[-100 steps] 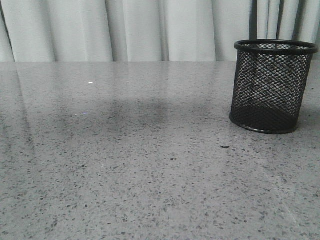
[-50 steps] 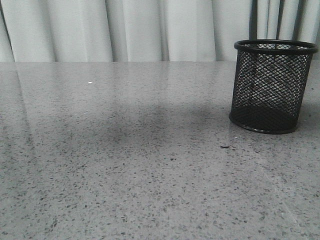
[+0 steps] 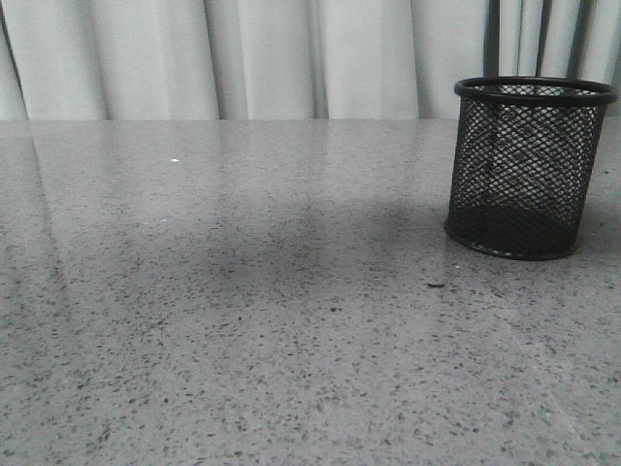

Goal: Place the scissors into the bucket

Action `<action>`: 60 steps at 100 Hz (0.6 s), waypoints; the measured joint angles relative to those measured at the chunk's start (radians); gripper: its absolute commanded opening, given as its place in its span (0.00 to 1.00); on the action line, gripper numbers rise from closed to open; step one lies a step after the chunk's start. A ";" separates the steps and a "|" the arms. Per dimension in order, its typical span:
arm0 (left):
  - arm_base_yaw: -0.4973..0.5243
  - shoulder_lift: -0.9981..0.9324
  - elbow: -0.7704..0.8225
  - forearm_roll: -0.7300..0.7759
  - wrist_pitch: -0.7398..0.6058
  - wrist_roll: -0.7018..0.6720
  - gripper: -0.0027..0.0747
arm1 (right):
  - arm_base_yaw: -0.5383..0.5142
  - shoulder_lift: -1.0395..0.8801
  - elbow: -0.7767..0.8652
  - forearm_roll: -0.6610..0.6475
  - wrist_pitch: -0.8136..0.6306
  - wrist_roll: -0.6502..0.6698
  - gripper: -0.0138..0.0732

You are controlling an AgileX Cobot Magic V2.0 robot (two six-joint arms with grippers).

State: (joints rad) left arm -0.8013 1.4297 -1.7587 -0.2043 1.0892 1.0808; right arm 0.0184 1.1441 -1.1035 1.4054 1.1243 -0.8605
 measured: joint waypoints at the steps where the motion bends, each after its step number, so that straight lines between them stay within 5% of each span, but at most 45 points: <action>1: 0.000 0.000 0.000 0.000 0.000 0.001 0.19 | 0.000 0.000 0.000 0.000 0.000 0.000 0.08; 21: 0.000 0.020 -0.002 -0.003 0.022 -0.019 0.65 | 0.000 0.004 0.000 -0.019 -0.007 -0.005 0.08; 41: 0.048 0.024 -0.004 -0.012 0.011 -0.139 0.67 | 0.000 0.006 -0.004 -0.056 -0.049 0.010 0.10; 60: 0.251 0.024 -0.004 -0.014 0.008 -0.343 0.67 | 0.000 0.006 -0.089 -0.343 -0.090 0.169 0.10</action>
State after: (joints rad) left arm -0.5504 1.4539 -1.7622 -0.2179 1.0972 0.7383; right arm 0.0184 1.1502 -1.1928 1.0625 1.0346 -0.6919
